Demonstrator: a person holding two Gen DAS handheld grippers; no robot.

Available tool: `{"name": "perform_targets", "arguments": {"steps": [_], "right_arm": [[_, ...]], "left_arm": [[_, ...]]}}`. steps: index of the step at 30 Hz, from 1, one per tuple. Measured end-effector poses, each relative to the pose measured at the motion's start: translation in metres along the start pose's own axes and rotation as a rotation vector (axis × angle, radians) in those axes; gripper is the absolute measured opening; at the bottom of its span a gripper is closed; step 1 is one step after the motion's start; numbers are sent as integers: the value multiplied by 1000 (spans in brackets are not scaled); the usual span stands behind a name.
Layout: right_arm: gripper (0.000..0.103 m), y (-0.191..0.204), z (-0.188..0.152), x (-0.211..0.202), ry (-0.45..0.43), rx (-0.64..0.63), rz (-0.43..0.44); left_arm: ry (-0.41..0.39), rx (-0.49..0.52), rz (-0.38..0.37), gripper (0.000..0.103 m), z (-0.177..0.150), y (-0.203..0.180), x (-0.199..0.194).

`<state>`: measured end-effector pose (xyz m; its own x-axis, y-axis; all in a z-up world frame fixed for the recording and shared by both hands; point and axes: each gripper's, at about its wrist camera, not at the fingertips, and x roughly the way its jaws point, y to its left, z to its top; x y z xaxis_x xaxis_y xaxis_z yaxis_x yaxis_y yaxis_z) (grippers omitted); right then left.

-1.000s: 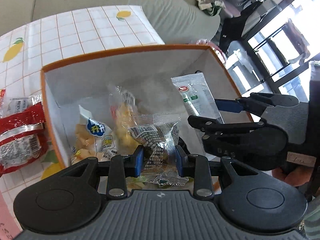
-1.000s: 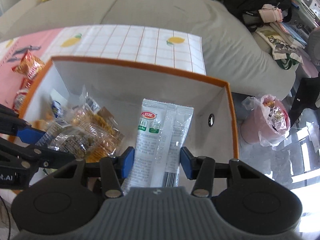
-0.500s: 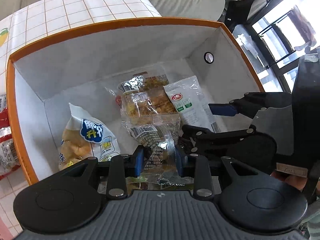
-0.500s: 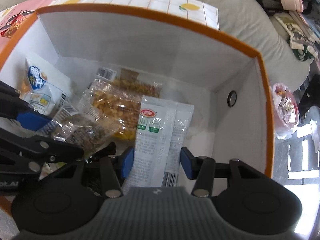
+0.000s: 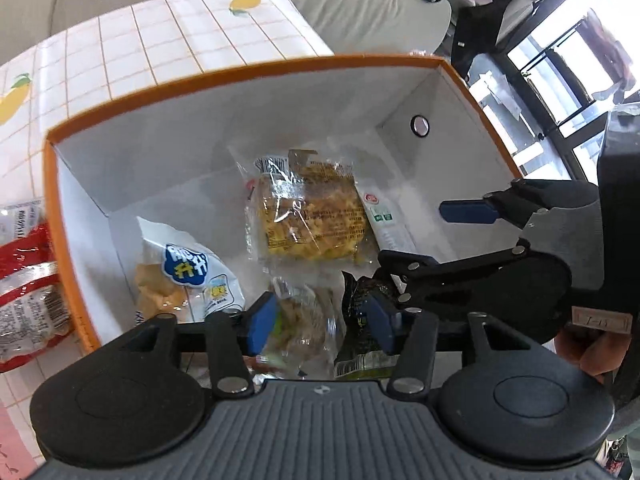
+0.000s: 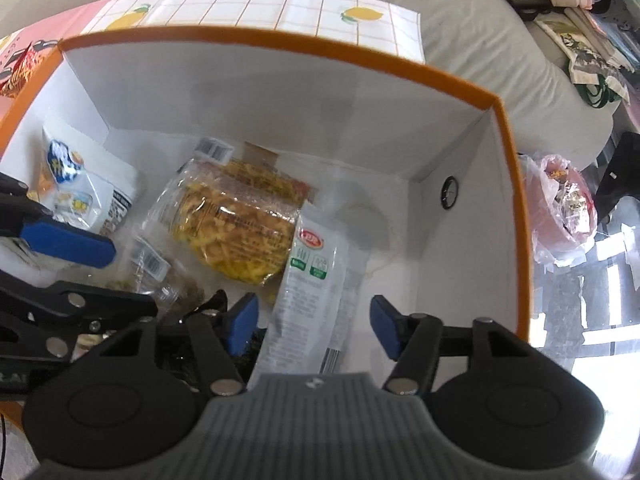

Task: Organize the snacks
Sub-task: 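Open both grippers to drop the two packets into the box, then move both tools back toward the red bags on the table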

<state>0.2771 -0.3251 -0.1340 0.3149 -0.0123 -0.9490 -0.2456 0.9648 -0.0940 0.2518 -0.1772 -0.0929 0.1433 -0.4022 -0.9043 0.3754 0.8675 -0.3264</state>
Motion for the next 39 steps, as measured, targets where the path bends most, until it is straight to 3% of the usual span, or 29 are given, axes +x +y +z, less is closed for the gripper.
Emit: {"name": "perform_targets", "arguments": {"steps": [7,13,19,30,39], "right_arm": [[82,4,1,-24,-38,39,-55],[83,14,-7,-49,-78,92,-101],[87,29,-22,-84,-190,203,-92],[87,98,-44,-127,-408,303,-33],[85,166,-57,-137,-515,238,-22]], "left_arm": [[-55,21,20,67,-6,-6,-29],[-113,49,57,67,-19,-11,-61],[-210,78,94,67,-43,-6,-101],[-361,68,190,67,-94,25,-153],[-383,37,256,67,-130,72,-169]]}}
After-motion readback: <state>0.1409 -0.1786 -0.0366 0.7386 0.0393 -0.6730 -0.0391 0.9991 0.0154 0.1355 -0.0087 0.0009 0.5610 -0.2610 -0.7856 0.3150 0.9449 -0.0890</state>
